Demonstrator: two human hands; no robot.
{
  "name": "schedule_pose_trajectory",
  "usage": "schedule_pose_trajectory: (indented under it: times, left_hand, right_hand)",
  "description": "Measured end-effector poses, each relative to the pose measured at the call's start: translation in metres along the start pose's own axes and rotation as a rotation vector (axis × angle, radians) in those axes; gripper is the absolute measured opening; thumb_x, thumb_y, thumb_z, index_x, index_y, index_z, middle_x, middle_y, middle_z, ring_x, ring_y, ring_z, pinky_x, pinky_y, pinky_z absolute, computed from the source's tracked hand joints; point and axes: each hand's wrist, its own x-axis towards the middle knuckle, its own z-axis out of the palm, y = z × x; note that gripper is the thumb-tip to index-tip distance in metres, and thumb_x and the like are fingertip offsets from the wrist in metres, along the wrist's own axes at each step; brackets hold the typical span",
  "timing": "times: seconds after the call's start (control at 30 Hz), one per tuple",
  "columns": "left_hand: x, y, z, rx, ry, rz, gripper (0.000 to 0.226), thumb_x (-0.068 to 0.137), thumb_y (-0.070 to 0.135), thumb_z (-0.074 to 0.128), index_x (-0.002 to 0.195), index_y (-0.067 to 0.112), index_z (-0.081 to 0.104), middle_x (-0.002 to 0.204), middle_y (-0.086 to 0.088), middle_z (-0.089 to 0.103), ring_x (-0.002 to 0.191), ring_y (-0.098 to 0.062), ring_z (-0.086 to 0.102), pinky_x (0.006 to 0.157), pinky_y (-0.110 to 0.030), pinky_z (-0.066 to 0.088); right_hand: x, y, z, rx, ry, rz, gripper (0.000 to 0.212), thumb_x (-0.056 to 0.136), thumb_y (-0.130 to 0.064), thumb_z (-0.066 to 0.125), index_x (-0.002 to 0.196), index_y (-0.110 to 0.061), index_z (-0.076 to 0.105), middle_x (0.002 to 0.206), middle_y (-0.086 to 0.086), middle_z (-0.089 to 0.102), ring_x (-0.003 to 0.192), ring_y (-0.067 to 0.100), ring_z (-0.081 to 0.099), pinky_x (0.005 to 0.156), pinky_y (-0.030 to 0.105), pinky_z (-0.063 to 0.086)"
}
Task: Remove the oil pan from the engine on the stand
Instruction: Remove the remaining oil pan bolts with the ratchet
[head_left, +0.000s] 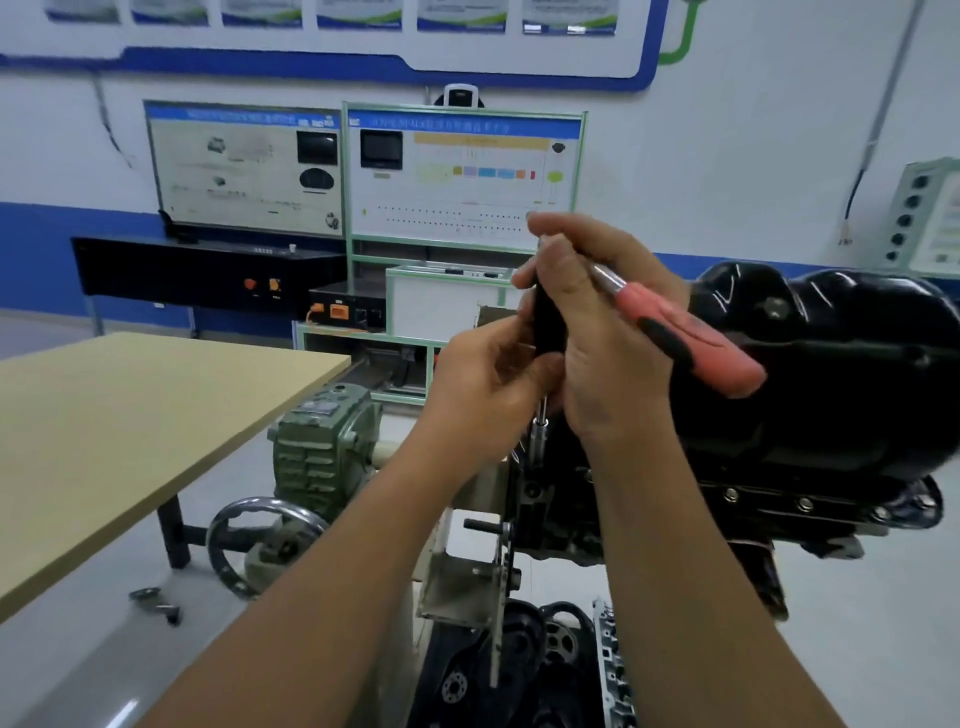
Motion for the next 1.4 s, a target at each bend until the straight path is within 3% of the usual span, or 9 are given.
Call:
schedule_pose_trajectory:
  times: [0.1,0.2,0.27,0.53,0.73,1.07,1.2,1.27,1.4]
  left_hand:
    - [0.001,0.002,0.000,0.050,-0.025,0.006,0.014,0.097,-0.005,0.064,0.110,-0.011,0.067,0.097,-0.029,0.072,0.087,-0.041,0.072,0.076,-0.054,0.059]
    - [0.000,0.001,0.000,0.078,-0.072,0.020,0.011,0.097,-0.007,0.062,0.105,-0.014,0.064,0.087,-0.029,0.068,0.055,-0.006,0.062,0.051,-0.020,0.050]
    - [-0.002,0.002,0.001,0.061,-0.097,0.014,0.011,0.097,-0.007,0.061,0.105,-0.015,0.063,0.083,-0.028,0.066,0.050,0.001,0.056,0.050,-0.014,0.044]
    - [0.003,0.006,-0.009,0.029,-0.195,-0.091,0.012,0.099,0.000,0.063,0.103,-0.011,0.062,0.082,-0.021,0.069,0.068,-0.016,0.065,0.047,-0.020,0.048]
    - [0.007,0.001,-0.011,0.022,-0.245,-0.095,0.017,0.093,0.002,0.072,0.087,0.009,0.058,0.086,-0.039,0.057,0.064,-0.030,0.049,0.045,-0.032,0.041]
    - [0.002,-0.001,0.000,0.027,-0.100,-0.051,0.004,0.095,0.005,0.071,0.098,0.005,0.069,0.088,-0.040,0.058,0.073,-0.061,0.061,0.060,-0.067,0.050]
    - [0.000,-0.004,0.000,-0.021,-0.127,-0.056,0.009,0.097,0.006,0.067,0.105,0.009,0.068,0.097,-0.032,0.069,0.081,-0.037,0.074,0.070,-0.038,0.062]
    - [-0.002,-0.005,-0.002,-0.065,-0.170,-0.063,0.010,0.099,0.004,0.063,0.103,0.013,0.065,0.096,-0.028,0.073,0.082,-0.031,0.075,0.068,-0.027,0.059]
    - [-0.004,-0.014,-0.009,-0.013,-0.260,-0.050,0.025,0.097,-0.008,0.061,0.105,0.015,0.065,0.088,-0.013,0.076,0.084,-0.023,0.074,0.073,-0.026,0.057]
  right_hand:
    - [-0.004,-0.003,0.002,0.147,0.010,0.110,0.039,0.093,-0.036,0.071,0.121,-0.009,0.068,0.117,0.017,0.072,0.084,0.026,0.062,0.074,0.034,0.054]
    - [0.000,-0.010,-0.005,0.194,-0.015,0.182,0.029,0.099,-0.035,0.061,0.112,-0.010,0.066,0.114,0.016,0.073,0.077,0.023,0.062,0.067,0.034,0.053]
    - [0.000,-0.015,-0.006,0.226,-0.029,0.212,0.027,0.101,-0.034,0.057,0.108,-0.009,0.065,0.112,0.017,0.073,0.074,0.023,0.061,0.064,0.033,0.052]
    - [0.009,-0.015,-0.009,0.325,-0.114,0.353,0.036,0.106,-0.040,0.042,0.114,-0.010,0.059,0.111,0.019,0.073,0.069,0.024,0.059,0.061,0.034,0.050]
    - [0.009,-0.008,-0.025,0.390,-0.247,0.301,0.036,0.089,-0.044,0.065,0.106,-0.013,0.074,0.107,0.017,0.075,0.068,0.024,0.066,0.058,0.032,0.053]
    - [0.004,-0.006,-0.011,0.154,0.134,0.063,0.012,0.089,-0.006,0.076,0.090,-0.018,0.080,0.093,0.009,0.078,0.084,0.030,0.075,0.075,0.040,0.061]
    - [0.001,-0.009,-0.005,0.222,0.114,0.111,0.008,0.090,-0.015,0.079,0.096,-0.013,0.076,0.098,0.013,0.076,0.084,0.031,0.074,0.073,0.040,0.061]
    - [0.001,-0.011,-0.006,0.240,0.081,0.169,0.026,0.087,-0.028,0.074,0.105,-0.010,0.069,0.104,0.015,0.074,0.083,0.031,0.072,0.068,0.038,0.060]
    - [0.003,-0.015,-0.008,0.283,-0.028,0.260,0.014,0.106,-0.024,0.053,0.100,-0.014,0.059,0.104,0.014,0.074,0.074,0.028,0.068,0.062,0.036,0.056]
